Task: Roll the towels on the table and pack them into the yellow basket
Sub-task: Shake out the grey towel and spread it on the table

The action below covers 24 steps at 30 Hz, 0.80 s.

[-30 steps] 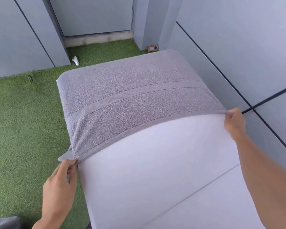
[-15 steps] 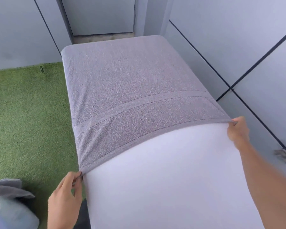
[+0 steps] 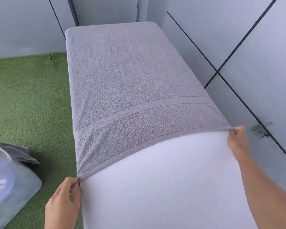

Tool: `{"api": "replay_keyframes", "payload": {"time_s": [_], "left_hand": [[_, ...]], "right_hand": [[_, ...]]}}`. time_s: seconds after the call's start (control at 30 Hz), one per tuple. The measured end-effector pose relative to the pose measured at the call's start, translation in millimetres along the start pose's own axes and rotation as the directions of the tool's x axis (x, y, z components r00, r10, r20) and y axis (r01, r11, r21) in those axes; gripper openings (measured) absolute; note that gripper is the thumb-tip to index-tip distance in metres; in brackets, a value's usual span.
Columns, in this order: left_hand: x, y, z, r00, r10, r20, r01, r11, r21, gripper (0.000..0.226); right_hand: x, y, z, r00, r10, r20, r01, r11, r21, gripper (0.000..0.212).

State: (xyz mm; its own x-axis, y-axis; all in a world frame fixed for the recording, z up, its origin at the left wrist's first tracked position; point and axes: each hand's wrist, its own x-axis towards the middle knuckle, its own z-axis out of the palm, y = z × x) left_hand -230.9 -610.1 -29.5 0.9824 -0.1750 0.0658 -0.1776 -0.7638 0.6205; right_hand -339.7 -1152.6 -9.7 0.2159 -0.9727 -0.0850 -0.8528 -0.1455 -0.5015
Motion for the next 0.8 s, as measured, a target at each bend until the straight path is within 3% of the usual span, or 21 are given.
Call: {"api": "replay_keyframes", "payload": {"time_s": [0.4, 0.7, 0.8], "left_hand": [[-162, 15, -6, 0.985, -0.150, -0.089, 0.147, 0.988, -0.036, 0.029], [-254, 31, -14, 0.954, -0.287, -0.080, 0.289, 0.957, 0.003, 0.034], [-253, 43, -15, 0.927, -0.365, -0.088, 0.370, 0.928, 0.053, 0.029]], "right_hand": [[-52, 112, -56, 0.988, -0.128, 0.086, 0.126, 0.992, 0.025, 0.010], [-75, 174, -103, 0.961, -0.108, 0.253, 0.102, 0.994, 0.039, 0.008], [-74, 178, -113, 0.921, -0.206, 0.330, 0.214, 0.977, 0.013, 0.025]]}}
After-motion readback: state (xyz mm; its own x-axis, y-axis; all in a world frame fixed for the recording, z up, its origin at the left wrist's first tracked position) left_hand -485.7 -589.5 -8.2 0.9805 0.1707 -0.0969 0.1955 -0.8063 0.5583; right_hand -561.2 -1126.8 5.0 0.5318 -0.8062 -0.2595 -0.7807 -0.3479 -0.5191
